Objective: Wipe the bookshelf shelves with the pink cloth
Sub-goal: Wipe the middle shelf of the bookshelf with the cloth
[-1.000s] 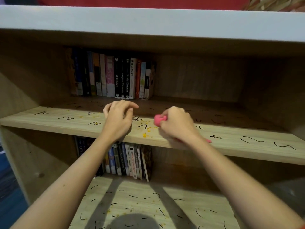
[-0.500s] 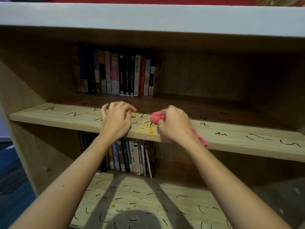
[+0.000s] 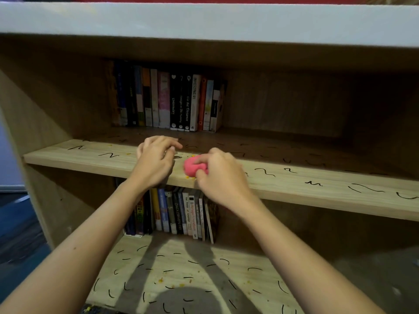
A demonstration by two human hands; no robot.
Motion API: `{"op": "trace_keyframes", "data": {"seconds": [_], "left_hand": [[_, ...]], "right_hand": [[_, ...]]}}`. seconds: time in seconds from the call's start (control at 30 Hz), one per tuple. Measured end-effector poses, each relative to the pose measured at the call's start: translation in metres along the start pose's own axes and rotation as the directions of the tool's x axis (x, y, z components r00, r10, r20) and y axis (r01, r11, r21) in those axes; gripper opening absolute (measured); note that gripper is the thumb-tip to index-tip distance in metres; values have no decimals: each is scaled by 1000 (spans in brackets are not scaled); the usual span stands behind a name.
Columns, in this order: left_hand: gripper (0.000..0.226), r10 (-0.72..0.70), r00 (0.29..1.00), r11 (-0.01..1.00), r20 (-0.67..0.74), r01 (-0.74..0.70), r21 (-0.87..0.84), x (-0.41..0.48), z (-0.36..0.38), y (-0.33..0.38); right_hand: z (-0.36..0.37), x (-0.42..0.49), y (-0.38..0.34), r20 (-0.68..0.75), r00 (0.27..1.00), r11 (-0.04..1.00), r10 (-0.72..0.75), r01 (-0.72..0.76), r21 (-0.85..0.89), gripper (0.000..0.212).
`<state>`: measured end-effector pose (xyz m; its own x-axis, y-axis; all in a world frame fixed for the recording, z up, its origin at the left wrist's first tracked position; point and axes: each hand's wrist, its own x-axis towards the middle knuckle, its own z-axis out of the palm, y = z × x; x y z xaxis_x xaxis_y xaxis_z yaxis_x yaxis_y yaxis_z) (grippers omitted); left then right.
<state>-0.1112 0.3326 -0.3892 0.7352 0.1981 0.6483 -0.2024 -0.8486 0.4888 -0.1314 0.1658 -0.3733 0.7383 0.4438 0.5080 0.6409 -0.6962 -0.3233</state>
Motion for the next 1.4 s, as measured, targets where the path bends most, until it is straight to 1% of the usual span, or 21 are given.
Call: {"op": "trace_keyframes", "data": {"seconds": [0.07, 0.17, 0.23, 0.3, 0.4, 0.47, 0.53, 0.6, 0.63, 0.7, 0.77, 0.83, 0.87, 0.93, 1.0, 1.03, 1.1, 1.13, 1.2, 1.3, 1.4], "left_hand": [[26, -7, 1000, 1000, 27, 7, 14, 0, -1, -1], [28, -32, 998, 999, 46, 32, 18, -2, -4, 0], [28, -58, 997, 998, 48, 58, 9, -1, -4, 1], [28, -70, 997, 998, 43, 70, -2, 0, -4, 1], [29, -60, 998, 997, 10, 60, -40, 3, -4, -2], [28, -54, 999, 998, 1, 54, -44, 3, -5, -3], [28, -41, 999, 999, 5, 41, -16, 1, -7, -8], [28, -25, 999, 1000, 20, 24, 14, 0, -8, -12], [28, -18, 999, 1000, 28, 17, 24, 0, -8, -14], [28, -6, 1000, 999, 31, 4, 51, 0, -6, -14], [27, 9, 1000, 997, 30, -11, 82, 1, -4, -14], [28, 9, 999, 996, 36, -12, 87, 0, -5, -13], [28, 5, 999, 996, 39, -9, 86, 1, -6, -14], [28, -2, 999, 995, 48, -3, 95, 1, -7, -15], [27, -2, 998, 995, 62, -5, 102, 3, -7, -15], [26, -3, 997, 994, 72, -4, 106, 4, -7, -15], [25, -13, 995, 992, 100, 1, 126, 6, -7, -15], [26, -23, 994, 990, 111, 8, 137, 6, -8, -15], [31, -65, 991, 986, 114, 46, 157, 10, -9, -17], [33, -161, 984, 973, 73, 146, 180, 15, -8, -19], [34, -186, 981, 960, 47, 171, 220, 15, -6, -19]], "right_hand": [[-2, 0, -8, -18, 1000, 995, -25, 26, 100, 26], [-16, 14, 4, -152, 976, 976, 156, -129, 177, 26], [-18, 14, 12, -134, 973, 981, 190, -181, 76, 25], [-10, 4, 5, -43, 992, 993, 117, -117, -3, 26], [-9, -11, -6, -13, 1000, 997, -8, 9, 82, 29], [-17, -6, -1, -73, 997, 994, 36, -28, 108, 29], [-20, 2, 11, -126, 984, 992, 128, -127, 14, 29], [-13, 0, 14, -112, 980, 980, 164, -175, -92, 29], [-8, -4, 11, -80, 986, 982, 145, -153, -108, 30], [-2, -11, 2, -17, 999, 998, 40, -41, -50, 31], [-6, -9, -4, -33, 999, 997, -8, 11, 79, 32], [-11, 5, 4, -122, 990, 992, 69, -55, 115, 32], [-12, 11, 9, -145, 983, 992, 109, -98, 84, 31], [-7, 17, 15, -69, 990, 992, 126, -123, 37, 31], [-11, 21, 13, 21, 991, 978, 131, -132, 163, 33], [-18, 28, 13, -7, 989, 956, 145, -139, 258, 34], [-33, 55, 22, -122, 972, 929, 202, -151, 338, 33], [-40, 73, 27, -144, 960, 925, 242, -183, 333, 31], [-40, 109, 42, -105, 946, 923, 306, -268, 275, 28], [-17, 147, 65, -19, 950, 938, 312, -305, 165, 24], [11, 162, 86, 26, 928, 924, 371, -372, 86, 24]]}}
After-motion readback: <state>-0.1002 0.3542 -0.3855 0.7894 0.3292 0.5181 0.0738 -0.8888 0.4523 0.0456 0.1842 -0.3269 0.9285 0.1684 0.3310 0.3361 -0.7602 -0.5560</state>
